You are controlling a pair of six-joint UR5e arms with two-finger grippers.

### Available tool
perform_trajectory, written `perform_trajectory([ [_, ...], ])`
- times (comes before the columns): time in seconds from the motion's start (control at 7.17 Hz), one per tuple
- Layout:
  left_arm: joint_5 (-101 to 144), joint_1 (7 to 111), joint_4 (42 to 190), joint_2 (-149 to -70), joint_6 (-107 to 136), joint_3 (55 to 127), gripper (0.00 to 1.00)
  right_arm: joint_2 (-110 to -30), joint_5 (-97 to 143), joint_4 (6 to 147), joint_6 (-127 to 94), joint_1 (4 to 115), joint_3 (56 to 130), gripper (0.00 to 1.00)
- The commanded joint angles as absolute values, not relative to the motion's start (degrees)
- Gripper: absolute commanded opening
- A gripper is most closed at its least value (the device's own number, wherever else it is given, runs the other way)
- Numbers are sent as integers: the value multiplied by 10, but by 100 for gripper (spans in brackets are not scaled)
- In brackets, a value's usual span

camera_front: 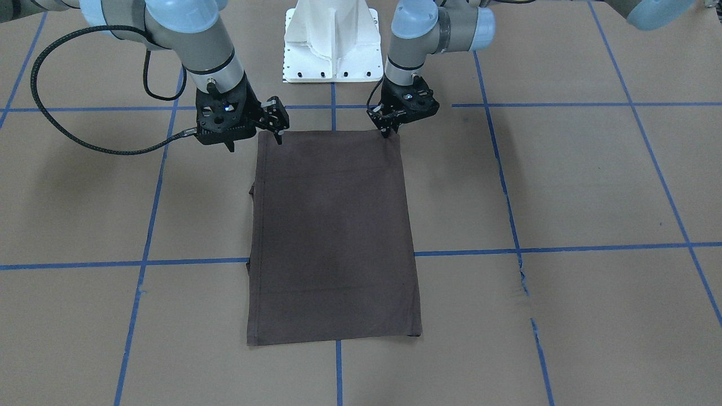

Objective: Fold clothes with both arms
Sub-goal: 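Lower both grippers to the shirt's edge nearest the robot and grasp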

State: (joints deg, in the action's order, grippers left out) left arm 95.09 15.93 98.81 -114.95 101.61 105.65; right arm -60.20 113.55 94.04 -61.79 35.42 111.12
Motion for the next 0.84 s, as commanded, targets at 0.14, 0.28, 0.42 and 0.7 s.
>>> perform_trajectory([
  [0.14, 952, 160, 984, -1151, 1014, 1064, 0, -604, 1136, 941, -618, 354, 1112, 100],
  [0.28, 952, 161, 984, -1150, 1013, 1075, 0, -610, 1136, 941, -628, 352, 1115, 100],
  [0.42, 954, 160, 984, -1150, 1013, 1080, 0, -613, 1135, 940, -737, 337, 1117, 100],
  [0.7, 954, 160, 984, -1151, 1012, 1081, 0, -613, 1083, 940, -924, 269, 1117, 100],
])
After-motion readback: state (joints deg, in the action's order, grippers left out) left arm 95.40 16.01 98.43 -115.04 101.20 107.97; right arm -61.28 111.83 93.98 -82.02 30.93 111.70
